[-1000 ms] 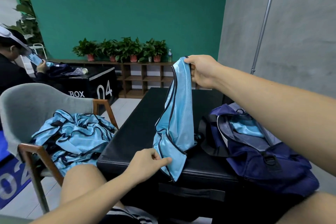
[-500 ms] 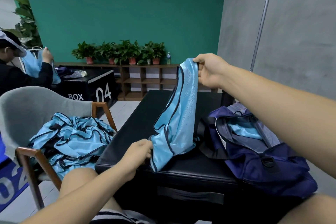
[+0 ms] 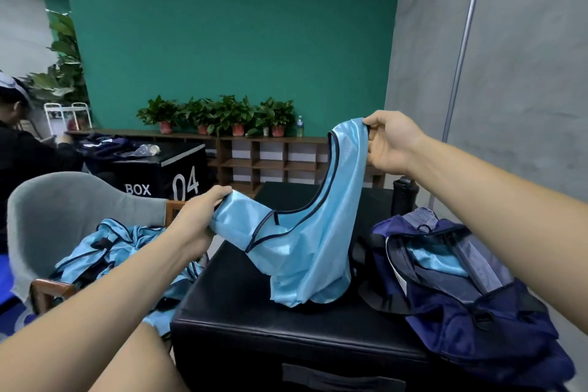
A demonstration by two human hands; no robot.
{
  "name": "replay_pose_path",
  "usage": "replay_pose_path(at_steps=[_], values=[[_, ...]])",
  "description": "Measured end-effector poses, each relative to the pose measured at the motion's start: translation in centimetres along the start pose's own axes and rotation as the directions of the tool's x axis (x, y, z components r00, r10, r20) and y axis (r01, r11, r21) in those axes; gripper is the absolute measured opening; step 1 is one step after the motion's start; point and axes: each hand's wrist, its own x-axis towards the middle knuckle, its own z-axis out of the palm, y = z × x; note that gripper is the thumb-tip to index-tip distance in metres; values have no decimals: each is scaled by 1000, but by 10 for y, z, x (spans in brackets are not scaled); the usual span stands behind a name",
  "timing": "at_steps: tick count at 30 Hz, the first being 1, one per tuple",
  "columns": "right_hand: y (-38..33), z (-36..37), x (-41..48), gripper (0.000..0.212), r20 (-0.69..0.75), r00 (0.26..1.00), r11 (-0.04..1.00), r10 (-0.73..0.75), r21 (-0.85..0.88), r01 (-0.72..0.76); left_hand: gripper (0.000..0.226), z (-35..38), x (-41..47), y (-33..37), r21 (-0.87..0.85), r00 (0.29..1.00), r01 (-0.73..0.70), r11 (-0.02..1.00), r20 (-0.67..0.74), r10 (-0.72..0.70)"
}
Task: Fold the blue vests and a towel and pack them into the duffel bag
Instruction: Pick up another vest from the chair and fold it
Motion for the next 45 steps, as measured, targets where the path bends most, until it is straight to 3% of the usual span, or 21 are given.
replay_pose_path(at_steps=[5, 10, 12, 15, 19, 24, 32, 37, 42, 45], values=[[-12, -4, -5, 16, 18, 999, 998, -27, 48, 26, 27, 6, 10, 26, -84, 999, -33, 996, -25, 31], [-15, -14, -8, 9, 13, 999, 994, -53, 92, 52, 41, 11, 11, 47, -107, 987, -82, 991, 132, 96], [-15, -18, -11, 14, -4, 998, 994, -58, 89, 58, 36, 15, 7, 57, -105, 977, -137, 985, 151, 152], [-18, -23, -15, 39, -9, 998, 995, -67, 67, 68, 21, 23, 2, 75, -72, 964, -229, 971, 121, 236], [-26, -26, -18, 15, -1, 993, 992, -119, -35, 119, 18, 26, 1, 109, -153, 946, -307, 939, 57, 318], [-46, -28, -17, 30, 9, 969, 968, -245, -58, 245, 23, 10, 9, 154, -228, 916, -373, 899, 62, 395], [-78, -19, -24, 28, -25, 927, 928, -374, -13, 373, 11, -9, -6, 216, -234, 856, -487, 842, 64, 513], [-103, -11, -31, 18, -53, 896, 897, -441, 3, 442, 23, -24, -12, 248, -219, 819, -553, 803, 34, 573], [-129, -5, -46, 12, -118, 837, 845, -534, -38, 533, 60, -23, -21, 272, -133, 795, -576, 807, 141, 590], [-145, -5, -59, 11, -162, 786, 802, -596, -83, 591, 48, -19, -28, 285, -67, 799, -586, 807, 117, 590]])
